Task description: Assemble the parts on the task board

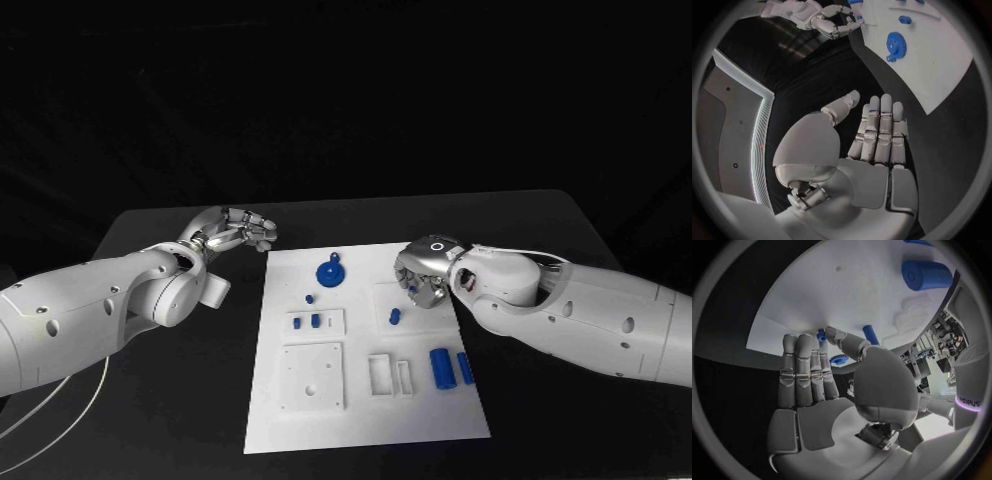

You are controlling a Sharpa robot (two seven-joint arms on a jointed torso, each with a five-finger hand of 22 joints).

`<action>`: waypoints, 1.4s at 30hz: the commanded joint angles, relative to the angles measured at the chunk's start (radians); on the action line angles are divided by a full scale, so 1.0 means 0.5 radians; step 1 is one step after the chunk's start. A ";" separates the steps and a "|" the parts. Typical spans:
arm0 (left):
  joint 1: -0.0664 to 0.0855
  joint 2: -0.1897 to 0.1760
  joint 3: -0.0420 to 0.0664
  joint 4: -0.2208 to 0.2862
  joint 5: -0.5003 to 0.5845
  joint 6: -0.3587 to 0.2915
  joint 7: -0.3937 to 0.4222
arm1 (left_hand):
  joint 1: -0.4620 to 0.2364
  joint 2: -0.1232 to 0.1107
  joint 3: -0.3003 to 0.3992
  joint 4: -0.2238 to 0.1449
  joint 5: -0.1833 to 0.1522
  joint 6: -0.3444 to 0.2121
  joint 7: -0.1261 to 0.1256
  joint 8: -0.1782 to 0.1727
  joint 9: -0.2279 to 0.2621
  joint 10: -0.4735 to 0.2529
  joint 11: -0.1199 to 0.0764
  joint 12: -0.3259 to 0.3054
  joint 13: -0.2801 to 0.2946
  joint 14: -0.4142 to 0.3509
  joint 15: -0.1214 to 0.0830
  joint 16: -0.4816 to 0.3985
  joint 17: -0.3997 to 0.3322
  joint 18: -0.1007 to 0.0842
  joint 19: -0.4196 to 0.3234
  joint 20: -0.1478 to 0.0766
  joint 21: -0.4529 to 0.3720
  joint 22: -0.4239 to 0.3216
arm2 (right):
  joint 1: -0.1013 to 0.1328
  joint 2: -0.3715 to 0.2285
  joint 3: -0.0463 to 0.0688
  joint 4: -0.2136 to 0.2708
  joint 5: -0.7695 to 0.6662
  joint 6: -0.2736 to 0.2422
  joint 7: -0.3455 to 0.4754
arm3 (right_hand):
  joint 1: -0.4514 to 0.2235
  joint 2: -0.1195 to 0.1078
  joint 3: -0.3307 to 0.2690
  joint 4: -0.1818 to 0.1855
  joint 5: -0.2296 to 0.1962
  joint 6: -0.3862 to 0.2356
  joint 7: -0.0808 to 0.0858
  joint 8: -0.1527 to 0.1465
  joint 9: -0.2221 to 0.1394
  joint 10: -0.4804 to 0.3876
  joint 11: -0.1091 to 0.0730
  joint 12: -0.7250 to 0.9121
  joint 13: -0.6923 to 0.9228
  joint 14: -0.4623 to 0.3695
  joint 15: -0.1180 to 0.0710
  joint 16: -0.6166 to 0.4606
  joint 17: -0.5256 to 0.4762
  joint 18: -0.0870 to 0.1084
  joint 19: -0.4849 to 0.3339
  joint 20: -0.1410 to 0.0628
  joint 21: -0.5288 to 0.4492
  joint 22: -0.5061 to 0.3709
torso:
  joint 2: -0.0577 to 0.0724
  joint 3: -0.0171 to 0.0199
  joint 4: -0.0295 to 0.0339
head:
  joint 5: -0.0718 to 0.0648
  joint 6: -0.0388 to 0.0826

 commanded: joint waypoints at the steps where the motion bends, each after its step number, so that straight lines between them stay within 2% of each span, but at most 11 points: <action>1: 0.001 0.001 0.001 0.002 0.012 0.032 0.011 | 0.015 -0.009 -0.003 -0.005 0.011 -0.008 0.002 0.009 -0.004 -0.009 0.012 -0.007 -0.003 0.002 0.005 -0.012 0.004 0.004 0.000 0.003 -0.010 0.003 | -0.034 -0.009 -0.025 -0.014 -0.004 0.139 -0.030 | 0.012 -0.010 0.016 -0.001 -0.007 0.021 0.000 0.011 0.003 0.017 -0.005 0.003 0.002 0.000 -0.016 0.012 0.000 0.028 0.013 -0.003 0.006 0.007 | -0.001 -0.0012 -0.001 | 0.016 -0.001; 5: 0.001 0.004 0.001 0.003 0.012 0.030 0.012 | 0.013 -0.010 -0.004 -0.005 0.011 -0.010 0.003 0.008 -0.004 -0.010 0.013 -0.009 -0.003 0.002 0.006 -0.014 0.006 0.004 0.001 0.003 -0.011 0.003 | -0.034 -0.010 -0.014 -0.019 -0.004 0.127 -0.031 | 0.012 -0.013 0.024 0.002 -0.021 0.024 -0.001 0.009 0.006 0.020 -0.006 0.002 0.009 0.000 -0.017 0.016 0.001 0.028 0.017 -0.005 0.007 0.007 | -0.001 -0.0028 -0.002 | 0.015 -0.001; 9: 0.001 0.005 0.001 0.002 0.012 0.028 0.013 | 0.012 -0.009 -0.005 -0.003 0.011 -0.011 0.004 0.008 -0.005 -0.011 0.013 -0.010 -0.004 0.002 0.006 -0.016 0.009 0.004 0.001 0.004 -0.012 0.004 | -0.032 -0.009 0.007 -0.024 -0.003 0.116 -0.032 | 0.012 -0.015 0.029 0.004 -0.027 0.025 -0.001 0.008 0.007 0.021 -0.007 0.001 0.014 0.001 -0.018 0.019 0.000 0.028 0.019 -0.006 0.007 0.008 | -0.001 -0.0029 -0.002 | 0.015 0.001; 12: 0.001 0.005 0.001 0.002 0.012 0.028 0.014 | 0.012 -0.010 -0.005 -0.003 0.011 -0.012 0.004 0.008 -0.006 -0.011 0.013 -0.010 -0.004 0.002 0.007 -0.017 0.010 0.004 0.001 0.004 -0.012 0.004 | -0.027 -0.005 0.036 -0.039 0.075 0.129 -0.014 | 0.012 -0.017 0.032 0.006 -0.033 0.027 -0.001 0.007 0.008 0.022 -0.007 0.001 0.017 0.002 -0.019 0.020 0.000 0.028 0.021 -0.007 0.008 0.008 | -0.001 -0.0034 -0.001 | 0.015 0.003; 15: 0.001 0.008 0.001 0.003 0.013 0.026 0.007 | 0.010 -0.009 -0.005 -0.002 0.011 -0.013 0.004 0.008 -0.006 -0.011 0.014 -0.010 -0.004 0.002 0.007 -0.018 0.011 0.004 0.002 0.004 -0.013 0.004 | -0.022 -0.003 0.083 -0.046 0.131 0.138 0.005 | 0.012 -0.019 0.041 0.014 -0.051 0.028 -0.002 0.004 0.010 0.022 -0.008 -0.001 0.024 0.001 -0.019 0.022 -0.001 0.028 0.024 -0.008 0.007 0.008 | -0.001 -0.0030 0.000 | 0.019 0.008; 16: 0.001 0.009 0.001 0.004 0.013 0.028 0.006 | 0.009 -0.009 -0.006 -0.001 0.011 -0.014 0.005 0.008 -0.007 -0.012 0.014 -0.011 -0.004 0.002 0.007 -0.019 0.012 0.004 0.002 0.005 -0.013 0.005 | -0.017 -0.002 0.091 -0.048 0.147 0.139 0.010 | 0.013 -0.018 0.041 0.014 -0.051 0.028 -0.002 0.004 0.010 0.022 -0.008 -0.002 0.024 0.001 -0.019 0.022 -0.001 0.028 0.024 -0.008 0.007 0.008 | -0.001 -0.0023 0.000 | 0.019 0.009; 23: 0.001 0.010 0.001 0.006 0.013 0.029 0.014 | 0.006 -0.010 -0.008 0.001 0.011 -0.018 0.006 0.008 -0.008 -0.014 0.015 -0.013 -0.005 0.000 0.008 -0.024 0.017 0.004 0.002 0.005 -0.016 0.005 | 0.039 -0.018 0.115 -0.032 0.230 0.189 0.039 | 0.011 -0.015 0.041 0.015 -0.051 0.027 -0.001 0.003 0.011 0.021 -0.007 -0.003 0.027 0.001 -0.019 0.023 -0.001 0.028 0.025 -0.008 0.007 0.008 | -0.001 -0.0029 -0.002 | 0.022 0.011; 26: 0.001 0.010 0.001 0.005 0.013 0.026 0.013 | -0.004 -0.015 -0.014 0.007 0.011 -0.022 0.008 0.007 -0.010 -0.015 0.016 -0.015 -0.006 0.000 0.009 -0.028 0.022 0.004 0.003 0.007 -0.018 0.007 | 0.049 -0.034 0.133 -0.015 0.258 0.205 0.047 | 0.010 -0.013 0.040 0.015 -0.049 0.026 -0.001 0.002 0.012 0.020 -0.007 -0.004 0.028 0.000 -0.019 0.023 -0.002 0.028 0.024 -0.008 0.006 0.008 | -0.001 -0.0024 -0.002 | 0.023 0.009; 32: 0.001 0.008 0.001 0.007 0.013 0.021 0.015 | -0.006 -0.016 -0.015 0.008 0.012 -0.023 0.008 0.007 -0.011 -0.016 0.017 -0.016 -0.007 0.000 0.009 -0.031 0.025 0.005 0.003 0.007 -0.019 0.007 | 0.062 -0.055 0.142 0.023 0.283 0.215 0.052 | 0.006 -0.008 0.034 0.012 -0.038 0.024 0.000 -0.001 0.014 0.018 -0.006 -0.007 0.033 -0.002 -0.019 0.024 -0.003 0.028 0.023 -0.009 0.005 0.009 | 0.000 -0.0025 -0.002 | 0.024 0.009; 34: 0.001 0.008 0.001 0.007 0.013 0.018 0.017 | -0.006 -0.016 -0.015 0.009 0.013 -0.023 0.008 0.008 -0.011 -0.016 0.017 -0.016 -0.007 0.000 0.009 -0.031 0.025 0.005 0.003 0.007 -0.020 0.007 | 0.062 -0.056 0.144 0.028 0.283 0.194 0.054 | 0.006 -0.008 0.034 0.011 -0.037 0.024 0.000 -0.002 0.014 0.018 -0.006 -0.007 0.033 -0.002 -0.019 0.024 -0.003 0.028 0.023 -0.009 0.005 0.009 | 0.000 -0.0027 -0.001 | 0.025 0.008; 42: 0.001 0.012 0.001 0.010 0.013 0.012 0.020 | -0.005 -0.015 -0.015 0.009 0.014 -0.024 0.009 0.008 -0.012 -0.016 0.017 -0.017 -0.007 0.000 0.009 -0.033 0.028 0.006 0.004 0.007 -0.020 0.008 | 0.061 -0.047 0.152 0.132 0.447 -0.084 0.147 | 0.004 -0.007 0.029 0.012 -0.023 0.028 -0.001 -0.002 0.018 0.022 -0.008 -0.007 0.041 0.001 -0.021 0.028 -0.003 0.028 0.028 -0.010 0.006 0.010 | 0.000 -0.0009 -0.002 | 0.052 0.007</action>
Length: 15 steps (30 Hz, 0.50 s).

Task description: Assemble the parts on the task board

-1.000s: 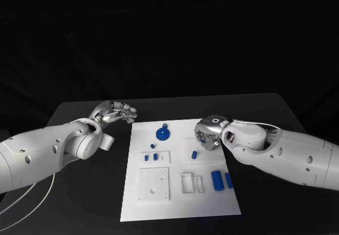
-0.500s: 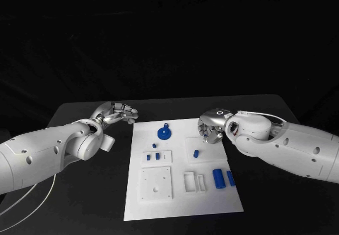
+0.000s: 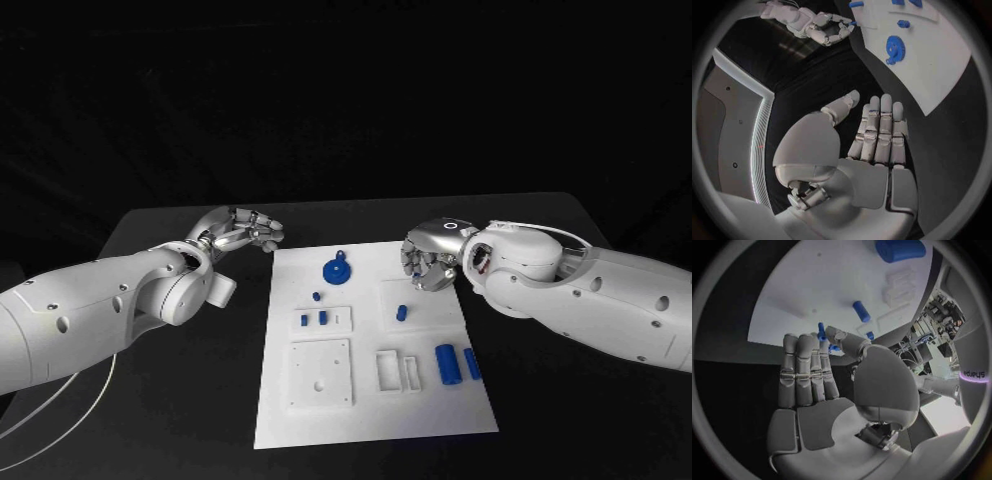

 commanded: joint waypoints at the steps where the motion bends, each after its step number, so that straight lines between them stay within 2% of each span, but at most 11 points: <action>1: 0.001 0.006 0.001 0.010 0.011 0.008 0.024 | -0.005 -0.015 -0.010 0.004 0.007 -0.017 0.002 0.008 -0.003 -0.009 0.009 -0.008 -0.002 0.000 0.009 -0.010 0.004 0.007 0.004 0.006 -0.013 0.003 | 0.000 0.013 0.001 0.062 0.163 -0.210 0.104 | 0.010 0.018 -0.005 -0.005 0.017 0.013 0.000 -0.002 0.003 0.012 -0.005 0.000 0.032 0.000 -0.014 0.008 -0.004 0.029 0.018 -0.001 0.010 0.011 | 0.000 0.0012 -0.001 | 0.022 0.000; 6: 0.001 0.013 0.002 0.015 0.011 0.004 0.027 | -0.005 -0.014 -0.009 0.004 0.007 -0.017 0.001 0.009 -0.004 -0.008 0.009 -0.008 -0.002 0.000 0.009 -0.011 0.005 0.007 0.004 0.006 -0.014 0.003 | -0.005 0.042 0.001 0.148 0.195 -0.294 0.148 | 0.006 0.024 -0.015 -0.010 0.039 0.013 0.000 -0.005 0.007 0.012 -0.005 -0.003 0.039 0.000 -0.015 0.010 -0.006 0.029 0.020 -0.002 0.008 0.010 | 0.000 0.0003 -0.001 | 0.050 0.002; 10: 0.002 0.023 0.002 0.017 0.011 0.003 0.028 | -0.005 -0.014 -0.009 0.004 0.008 -0.017 0.001 0.009 -0.004 -0.008 0.009 -0.008 -0.002 0.000 0.009 -0.012 0.006 0.007 0.004 0.006 -0.014 0.004 | -0.015 0.077 0.001 0.210 0.183 -0.288 0.152 | 0.003 0.029 -0.024 -0.015 0.061 0.013 0.000 -0.007 0.012 0.012 -0.005 -0.006 0.047 0.001 -0.015 0.011 -0.009 0.029 0.024 -0.004 0.006 0.009 | -0.001 -0.0006 0.000 | 0.099 0.010; 15: 0.002 0.031 0.002 0.019 0.011 -0.007 0.023 | -0.004 -0.013 -0.009 0.005 0.008 -0.017 0.001 0.009 -0.004 -0.008 0.009 -0.009 -0.002 0.000 0.009 -0.012 0.007 0.008 0.005 0.007 -0.014 0.004 | -0.032 0.134 -0.009 0.227 0.126 -0.273 0.147 | 0.000 0.034 -0.030 -0.019 0.069 0.012 0.000 -0.008 0.014 0.012 -0.005 -0.008 0.051 0.000 -0.015 0.011 -0.010 0.029 0.024 -0.004 0.005 0.009 | -0.001 -0.0041 0.002 | 0.166 0.016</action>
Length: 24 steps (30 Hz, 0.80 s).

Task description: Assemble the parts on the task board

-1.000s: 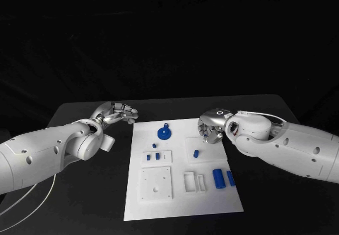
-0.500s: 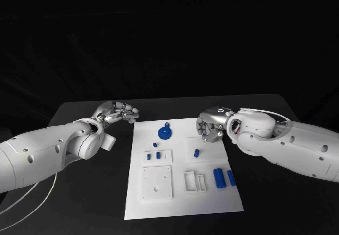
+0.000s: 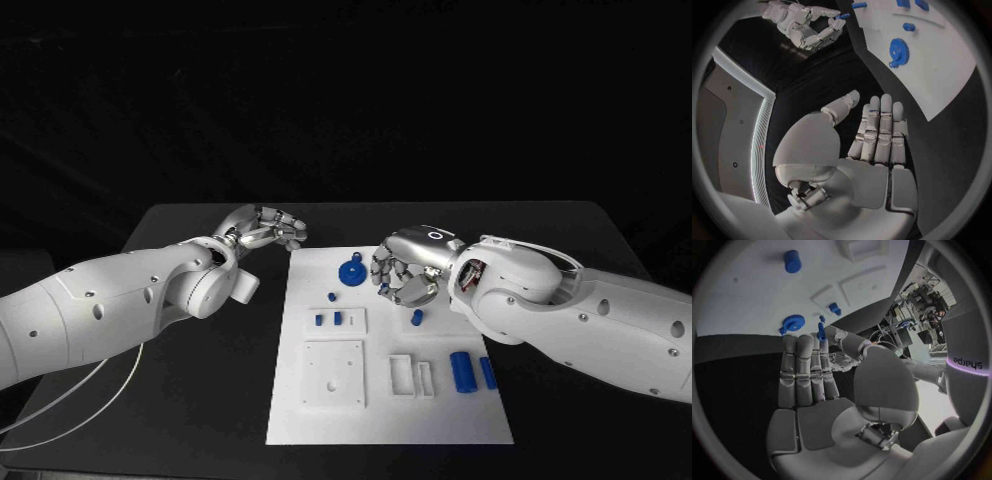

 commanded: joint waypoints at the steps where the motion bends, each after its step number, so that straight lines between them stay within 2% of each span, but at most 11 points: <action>1: 0.002 0.009 0.001 0.008 0.011 -0.010 0.021 | -0.004 -0.013 -0.009 0.005 0.009 -0.017 0.001 0.010 -0.002 -0.008 0.009 -0.009 -0.003 0.000 0.009 -0.013 0.004 0.008 0.005 0.006 -0.007 0.002 | -0.013 0.032 -0.013 0.009 -0.042 -0.038 0.037 | 0.004 0.025 -0.011 0.000 0.010 0.012 0.000 -0.009 0.003 0.015 -0.002 -0.006 0.051 -0.001 -0.019 0.008 -0.003 0.029 0.017 -0.003 0.006 0.009 | -0.001 -0.0046 0.001 | 0.059 0.012; 4: 0.002 0.014 0.001 0.008 0.011 -0.016 0.019 | -0.004 -0.012 -0.009 0.005 0.009 -0.017 0.001 0.010 -0.002 -0.008 0.009 -0.009 -0.003 0.001 0.009 -0.013 0.005 0.008 0.005 0.007 -0.007 0.003 | -0.030 0.058 -0.055 0.026 -0.130 -0.051 -0.011 | 0.004 0.026 -0.013 -0.001 0.012 0.012 0.000 -0.009 0.003 0.014 -0.002 -0.007 0.052 -0.001 -0.019 0.008 -0.003 0.029 0.017 -0.003 0.005 0.009 | 0.000 -0.0053 0.001 | 0.080 0.030; 6: 0.002 0.019 0.001 0.005 0.011 -0.016 0.017 | -0.004 -0.012 -0.009 0.005 0.009 -0.017 0.001 0.010 -0.002 -0.008 0.009 -0.009 -0.003 0.001 0.009 -0.014 0.005 0.008 0.005 0.007 -0.007 0.003 | -0.044 0.072 -0.071 0.034 -0.158 -0.045 -0.032 | 0.004 0.026 -0.014 -0.002 0.013 0.012 0.000 -0.009 0.003 0.015 -0.002 -0.007 0.053 -0.001 -0.019 0.008 -0.004 0.029 0.017 -0.003 0.005 0.009 | 0.000 -0.0055 0.002 | 0.093 0.030; 8: 0.003 0.026 0.001 -0.005 -0.024 -0.018 0.018 | -0.004 -0.013 -0.010 0.006 0.009 -0.018 0.001 0.010 -0.003 -0.008 0.009 -0.009 -0.003 0.000 0.009 -0.015 0.006 0.008 0.005 0.007 -0.008 0.003 | -0.058 0.089 -0.102 0.042 -0.188 -0.042 -0.045 | 0.004 0.025 -0.014 -0.003 0.012 0.013 0.000 -0.009 0.004 0.015 -0.002 -0.007 0.054 -0.001 -0.019 0.008 -0.004 0.029 0.017 -0.003 0.005 0.009 | 0.000 -0.0063 0.003 | 0.111 0.031; 10: 0.003 0.038 0.002 -0.010 -0.030 -0.020 0.020 | -0.004 -0.014 -0.010 0.005 0.009 -0.018 0.001 0.010 -0.003 -0.008 0.009 -0.009 -0.003 0.000 0.009 -0.016 0.007 0.008 0.005 0.007 -0.008 0.003 | -0.069 0.108 -0.131 0.044 -0.218 -0.026 -0.048 | 0.005 0.025 -0.014 -0.004 0.012 0.013 0.000 -0.009 0.004 0.016 -0.002 -0.007 0.054 -0.001 -0.019 0.008 -0.004 0.029 0.017 -0.003 0.005 0.009 | -0.001 -0.0055 0.002 | 0.150 0.017; 12: 0.003 0.044 0.002 -0.006 -0.030 -0.016 0.021 | -0.004 -0.015 -0.010 0.005 0.009 -0.018 0.001 0.011 -0.003 -0.008 0.010 -0.010 -0.003 0.000 0.009 -0.016 0.008 0.008 0.005 0.007 -0.009 0.003 | -0.079 0.120 -0.157 0.045 -0.236 -0.019 -0.047 | 0.005 0.025 -0.014 -0.004 0.011 0.013 0.000 -0.009 0.005 0.016 -0.002 -0.007 0.055 -0.001 -0.019 0.008 -0.004 0.029 0.017 -0.003 0.005 0.009 | -0.001 -0.0058 0.004 | 0.172 0.004; 14: 0.003 0.048 0.002 -0.004 -0.030 -0.012 0.021 | -0.004 -0.015 -0.010 0.005 0.009 -0.018 0.001 0.011 -0.003 -0.008 0.010 -0.010 -0.003 0.000 0.009 -0.017 0.008 0.008 0.005 0.007 -0.009 0.003 | -0.089 0.132 -0.166 0.041 -0.246 -0.014 -0.045 | 0.005 0.025 -0.014 -0.005 0.010 0.014 -0.001 -0.009 0.005 0.016 -0.002 -0.007 0.055 -0.001 -0.019 0.008 -0.004 0.029 0.017 -0.003 0.005 0.009 | -0.002 -0.0059 0.003 | 0.192 -0.004; 15: 0.003 0.051 0.002 -0.004 -0.030 -0.012 0.019 | -0.004 -0.015 -0.010 0.005 0.009 -0.018 0.001 0.011 -0.003 -0.008 0.010 -0.010 -0.003 0.000 0.010 -0.017 0.008 0.008 0.005 0.007 -0.009 0.003 | -0.096 0.137 -0.170 0.040 -0.251 -0.015 -0.046 | 0.005 0.025 -0.014 -0.005 0.010 0.014 -0.001 -0.009 0.005 0.016 -0.002 -0.007 0.055 -0.001 -0.019 0.008 -0.004 0.029 0.017 -0.003 0.005 0.009 | -0.002 -0.0061 0.002 | 0.204 -0.016; 18: 0.003 0.056 0.002 -0.006 -0.030 -0.012 0.019 | -0.004 -0.015 -0.010 0.006 0.009 -0.019 0.001 0.011 -0.004 -0.008 0.010 -0.010 -0.003 -0.001 0.010 -0.018 0.009 0.008 0.004 0.007 -0.010 0.004 | -0.111 0.145 -0.177 0.043 -0.271 -0.008 -0.048 | 0.005 0.025 -0.014 -0.005 0.010 0.014 -0.001 -0.009 0.005 0.016 -0.002 -0.007 0.056 -0.001 -0.019 0.009 -0.004 0.029 0.018 -0.003 0.005 0.010 | -0.001 -0.0056 -0.001 | 0.264 -0.046; 22: 0.003 0.063 0.002 -0.009 -0.031 -0.007 0.018 | -0.004 -0.015 -0.010 0.006 0.010 -0.019 0.001 0.011 -0.004 -0.009 0.010 -0.010 -0.004 -0.001 0.010 -0.019 0.011 0.008 0.004 0.008 -0.011 0.004 | -0.131 0.148 -0.184 0.044 -0.271 -0.011 -0.044 | 0.006 0.026 -0.014 -0.006 0.009 0.014 -0.001 -0.010 0.006 0.016 -0.002 -0.008 0.056 -0.001 -0.019 0.009 -0.005 0.029 0.018 -0.003 0.005 0.010 | -0.001 -0.0026 0.002 | 0.317 -0.067; 24: 0.003 0.064 0.002 -0.010 -0.031 -0.006 0.018 | -0.004 -0.015 -0.010 0.006 0.010 -0.019 0.001 0.011 -0.004 -0.009 0.010 -0.011 -0.004 -0.001 0.010 -0.020 0.011 0.008 0.004 0.008 -0.011 0.004 | -0.142 0.150 -0.185 0.046 -0.277 -0.023 -0.044 | 0.006 0.026 -0.014 -0.006 0.009 0.014 -0.001 -0.010 0.006 0.016 -0.002 -0.008 0.056 -0.001 -0.019 0.009 -0.005 0.029 0.018 -0.003 0.005 0.010 | -0.001 -0.0030 0.001 | 0.335 -0.068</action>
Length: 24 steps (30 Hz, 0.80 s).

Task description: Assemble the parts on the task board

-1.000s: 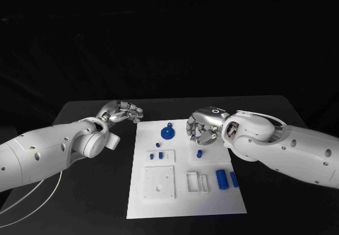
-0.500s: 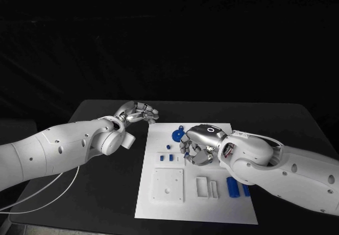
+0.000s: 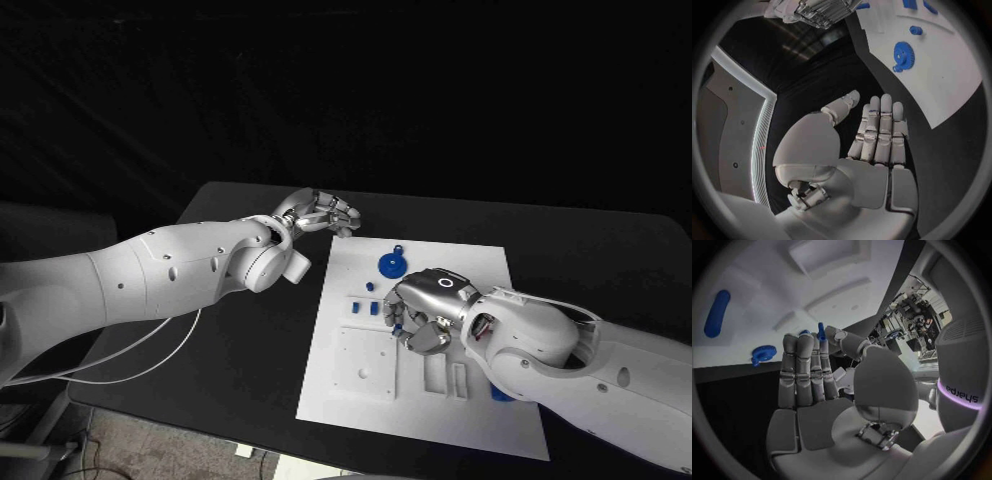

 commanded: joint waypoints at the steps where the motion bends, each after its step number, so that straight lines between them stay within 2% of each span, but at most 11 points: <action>1: 0.002 0.006 0.001 0.001 -0.015 0.003 0.018 | -0.004 -0.015 -0.010 0.007 0.010 -0.020 0.001 0.011 -0.002 -0.009 0.010 -0.011 -0.002 -0.001 0.010 -0.013 0.003 0.008 0.004 0.008 -0.011 0.003 | -0.020 0.006 -0.001 0.007 -0.071 -0.005 -0.006 | 0.002 0.014 -0.008 0.000 0.011 0.014 -0.001 -0.010 0.004 0.016 -0.003 0.010 0.056 0.002 -0.009 0.002 -0.002 0.030 0.007 0.001 0.012 0.007 | 0.000 0.0012 -0.001 | 0.049 -0.012; 3: 0.002 0.009 0.001 -0.001 -0.015 0.002 0.018 | -0.004 -0.015 -0.010 0.007 0.010 -0.020 0.002 0.011 -0.003 -0.009 0.010 -0.011 -0.002 -0.001 0.010 -0.013 0.004 0.008 0.004 0.008 -0.012 0.003 | -0.030 0.008 -0.001 0.006 -0.072 -0.011 -0.007 | 0.002 0.014 -0.008 0.000 0.011 0.014 -0.001 -0.010 0.004 0.016 -0.003 0.010 0.057 0.002 -0.009 0.002 -0.002 0.030 0.007 0.001 0.012 0.007 | 0.000 0.0013 -0.003 | 0.067 -0.025; 12: 0.002 0.011 0.001 0.002 -0.015 0.005 0.018 | -0.004 -0.014 -0.010 0.008 0.010 -0.020 0.002 0.012 -0.003 -0.009 0.010 -0.012 -0.003 -0.002 0.011 -0.015 0.006 0.008 0.004 0.008 -0.013 0.003 | -0.063 0.034 -0.013 0.000 -0.097 -0.014 -0.007 | 0.003 0.014 -0.008 -0.001 0.011 0.015 -0.001 -0.010 0.004 0.016 -0.003 0.009 0.058 0.002 -0.009 0.002 -0.003 0.030 0.008 0.001 0.012 0.007 | 0.001 0.0012 -0.002 | 0.097 -0.051; 17: 0.002 0.013 0.001 0.003 -0.015 0.007 0.019 | -0.004 -0.014 -0.010 0.008 0.010 -0.021 0.002 0.012 -0.003 -0.010 0.011 -0.012 -0.003 -0.002 0.011 -0.016 0.007 0.009 0.004 0.008 -0.014 0.003 | -0.073 0.041 -0.028 -0.002 -0.098 -0.013 -0.004 | 0.003 0.013 -0.008 -0.001 0.011 0.015 -0.001 -0.010 0.005 0.017 -0.003 0.009 0.059 0.003 -0.009 0.003 -0.003 0.030 0.008 0.001 0.012 0.007 | 0.001 0.0004 -0.001 | 0.108 -0.066; 24: 0.002 0.013 0.001 0.005 -0.015 0.009 0.018 | -0.003 -0.014 -0.010 0.008 0.010 -0.021 0.002 0.013 -0.004 -0.010 0.011 -0.012 -0.003 -0.002 0.011 -0.018 0.009 0.009 0.004 0.009 -0.014 0.004 | -0.080 0.051 -0.035 -0.007 -0.103 -0.009 -0.004 | 0.003 0.014 -0.008 -0.002 0.012 0.015 -0.001 -0.010 0.006 0.017 -0.003 0.009 0.060 0.003 -0.009 0.003 -0.003 0.030 0.008 0.001 0.012 0.007 | 0.001 0.0004 -0.002 | 0.119 -0.081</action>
